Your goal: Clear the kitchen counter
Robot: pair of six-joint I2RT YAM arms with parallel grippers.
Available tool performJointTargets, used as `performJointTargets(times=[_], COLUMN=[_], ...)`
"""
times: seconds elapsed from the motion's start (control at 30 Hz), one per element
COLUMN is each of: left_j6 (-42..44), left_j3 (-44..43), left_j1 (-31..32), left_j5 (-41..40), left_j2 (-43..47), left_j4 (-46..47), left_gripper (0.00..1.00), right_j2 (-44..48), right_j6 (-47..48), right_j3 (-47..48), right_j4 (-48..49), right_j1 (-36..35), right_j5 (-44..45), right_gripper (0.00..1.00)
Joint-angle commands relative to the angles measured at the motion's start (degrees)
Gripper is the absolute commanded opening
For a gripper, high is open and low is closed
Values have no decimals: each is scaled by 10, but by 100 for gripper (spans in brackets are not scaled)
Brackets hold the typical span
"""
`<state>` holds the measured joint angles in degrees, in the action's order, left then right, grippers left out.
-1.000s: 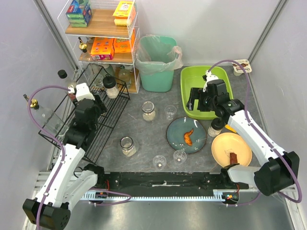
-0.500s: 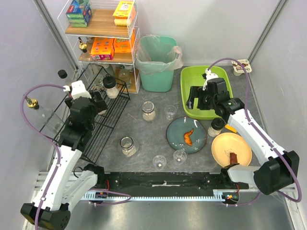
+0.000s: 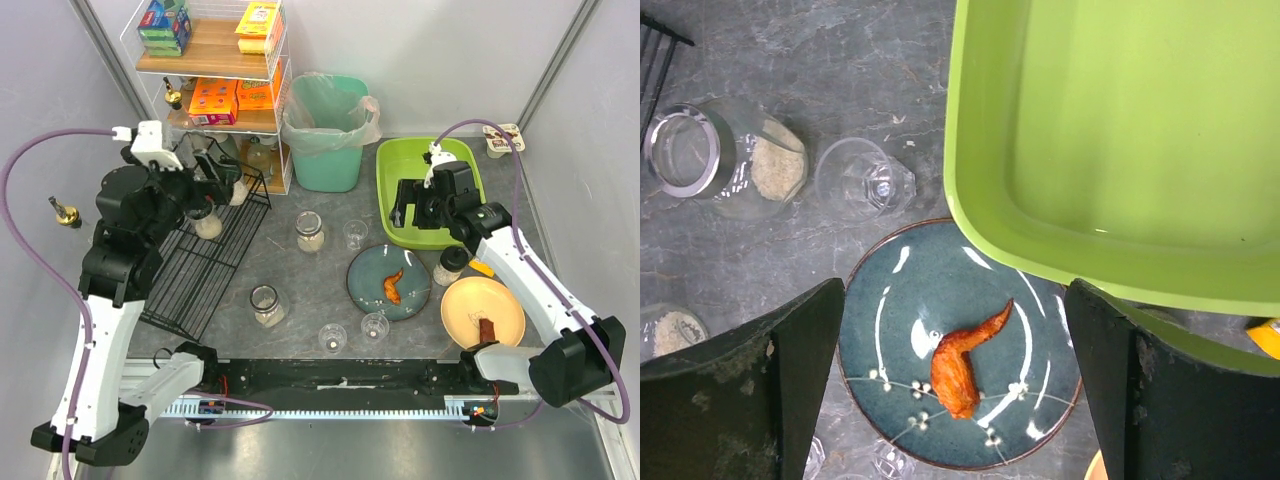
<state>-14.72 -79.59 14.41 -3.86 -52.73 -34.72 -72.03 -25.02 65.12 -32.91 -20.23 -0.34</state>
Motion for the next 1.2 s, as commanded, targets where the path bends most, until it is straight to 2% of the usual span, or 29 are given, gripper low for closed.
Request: performJointTargets(times=[0.0,0.07,0.2,0.3,0.4,0.6,0.77,0.9,1.0,1.17], left_j6=[12,7,-8,5,30,22,27,39,55,133], left_j3=[-14,-7,21,33,32,42,19,2,-21,-95], left_j1=[0,6,37,97,201,313,371,400,423,465], left_j5=[232,283,323,296,237,206,205,218,223,214], left_j2=[-31,-40,-56,-80,-119,-218,-306,-381,-439,-544], left_j4=[10,34,93,112,118,177,235,297,334,361], left_gripper=[99,99,99,99,99,99,99,99,99,99], right_j2=[26,35,49,68,83,122,149,178,212,255], right_j6=[-18,-25,-45,-50,-50,-40,-28,-35,-30,-4], right_j3=[32,31,33,35,49,96,170,194,184,171], right_j4=[-23,-30,-47,-47,-54,-74,-109,-110,-77,-40], right_j1=[4,7,14,19,19,19,19,19,19,19], right_j5=[50,71,107,114,115,120,138,144,142,119], right_gripper=[98,98,98,98,98,98,98,98,98,98])
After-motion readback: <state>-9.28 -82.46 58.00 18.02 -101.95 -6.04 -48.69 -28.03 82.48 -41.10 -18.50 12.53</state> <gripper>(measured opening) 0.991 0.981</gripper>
